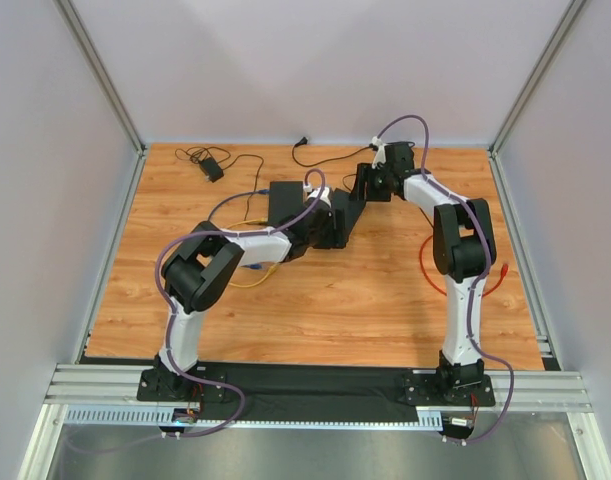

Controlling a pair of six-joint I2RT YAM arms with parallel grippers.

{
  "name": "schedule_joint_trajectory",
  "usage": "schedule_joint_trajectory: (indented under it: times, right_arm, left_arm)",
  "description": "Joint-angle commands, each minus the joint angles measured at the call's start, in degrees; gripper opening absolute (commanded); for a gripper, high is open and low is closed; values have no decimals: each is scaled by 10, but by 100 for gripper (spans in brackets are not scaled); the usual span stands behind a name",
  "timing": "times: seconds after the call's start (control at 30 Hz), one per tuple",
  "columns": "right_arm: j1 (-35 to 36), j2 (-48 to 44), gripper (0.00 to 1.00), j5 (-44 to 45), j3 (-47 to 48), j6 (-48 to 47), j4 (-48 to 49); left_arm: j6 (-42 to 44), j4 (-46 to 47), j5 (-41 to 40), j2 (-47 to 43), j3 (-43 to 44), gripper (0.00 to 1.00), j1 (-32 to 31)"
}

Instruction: Pull the plug from the switch port

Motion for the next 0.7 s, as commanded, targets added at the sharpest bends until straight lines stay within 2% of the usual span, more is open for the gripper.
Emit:
schedule_joint_trajectory:
  times: [0.0,0.2,0.43,0.67]
  right_arm:
    - [4,1,60,-27,-11,9,-19]
    - [-2,-13,54,-26,-34,18,-56]
    - [-9,-24,38,-17,-30,32,-103]
    - [-18,-42,34,-7,-44,44,-141]
  left_arm:
    - [12,-14,6,14,38,76,0]
    - [52,-88,41,71,133,76,15]
    - [70,-119,125,120,200,75,41]
    - [86,-164,183,160,289,74,47]
